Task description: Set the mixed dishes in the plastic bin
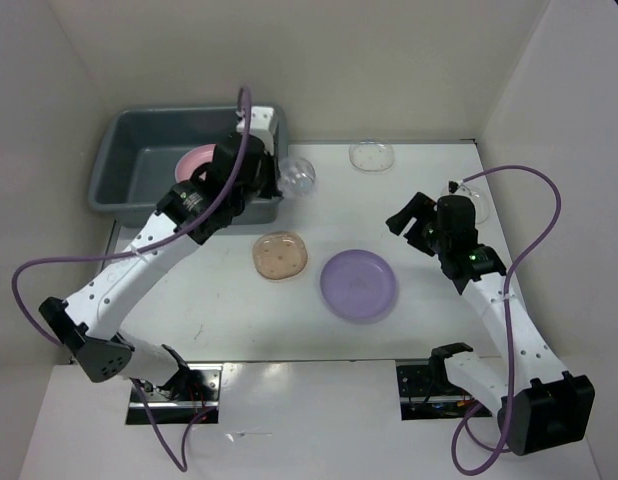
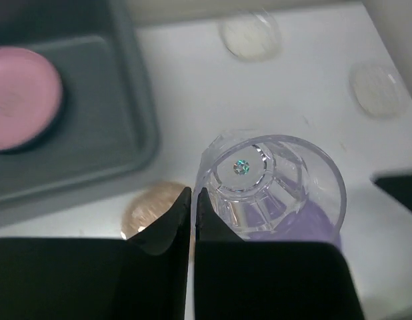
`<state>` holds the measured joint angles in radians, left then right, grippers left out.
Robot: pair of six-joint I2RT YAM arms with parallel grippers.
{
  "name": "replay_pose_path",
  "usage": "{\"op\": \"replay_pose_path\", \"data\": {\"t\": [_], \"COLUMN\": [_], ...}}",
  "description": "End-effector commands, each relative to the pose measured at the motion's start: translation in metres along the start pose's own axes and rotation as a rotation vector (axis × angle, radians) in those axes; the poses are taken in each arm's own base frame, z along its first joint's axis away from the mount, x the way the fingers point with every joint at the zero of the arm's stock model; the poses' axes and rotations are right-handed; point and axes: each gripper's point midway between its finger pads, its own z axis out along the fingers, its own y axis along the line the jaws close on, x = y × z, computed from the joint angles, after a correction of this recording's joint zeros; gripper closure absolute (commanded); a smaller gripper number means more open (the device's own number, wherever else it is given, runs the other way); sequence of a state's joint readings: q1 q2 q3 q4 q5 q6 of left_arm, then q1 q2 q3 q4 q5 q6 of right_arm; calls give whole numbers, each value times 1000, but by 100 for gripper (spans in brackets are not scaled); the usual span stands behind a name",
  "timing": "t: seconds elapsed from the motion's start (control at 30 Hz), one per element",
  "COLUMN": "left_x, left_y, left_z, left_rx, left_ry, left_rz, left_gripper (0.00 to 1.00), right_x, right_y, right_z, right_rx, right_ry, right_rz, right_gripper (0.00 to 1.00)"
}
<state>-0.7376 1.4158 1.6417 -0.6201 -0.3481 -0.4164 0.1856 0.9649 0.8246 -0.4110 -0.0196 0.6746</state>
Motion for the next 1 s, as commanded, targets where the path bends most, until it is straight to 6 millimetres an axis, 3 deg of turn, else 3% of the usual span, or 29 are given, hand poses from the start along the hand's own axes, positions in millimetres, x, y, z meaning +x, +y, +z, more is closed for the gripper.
{"op": "replay_pose_path", "data": {"t": [0.0, 0.07, 0.13, 0.17, 0.27, 0.3, 0.33, 0.43, 0.57, 0.97], "left_x": [-44, -54, -52, -56, -53, -43, -42, -13, 23, 86], "left_y": [68, 98, 119, 141, 170, 178, 178, 188, 178, 186], "left_z": [27, 39, 59, 65, 95, 104, 109, 142, 173, 198], "left_rx": [-284, -356, -397, -431, -429, -436, -436, -441, -358, -375], "left_ry": [-153, -178, -169, -177, -173, -154, -155, -86, 10, 134], "left_rz": [-11, -31, -38, -60, -122, -124, -124, -108, -109, -118], "left_gripper": [100, 100, 100, 100, 100, 100, 100, 100, 100, 100], "right_x": [-7, -7, -7, -8, -1, -1, -3, 1, 2, 10], "right_y": [11, 11, 11, 12, 8, 8, 10, 6, 4, -5], "right_z": [-6, -6, -8, -11, -10, -10, -12, -13, -14, -19], "right_rx": [-48, -48, -49, -55, -54, -54, -61, -54, -47, -30], "right_ry": [-36, -36, -37, -44, -29, -29, -37, -29, -35, -30], "right_rz": [1, 1, 1, 0, 0, 0, 0, 0, 1, 1], "right_gripper": [20, 20, 20, 20, 20, 20, 20, 20, 20, 20]}}
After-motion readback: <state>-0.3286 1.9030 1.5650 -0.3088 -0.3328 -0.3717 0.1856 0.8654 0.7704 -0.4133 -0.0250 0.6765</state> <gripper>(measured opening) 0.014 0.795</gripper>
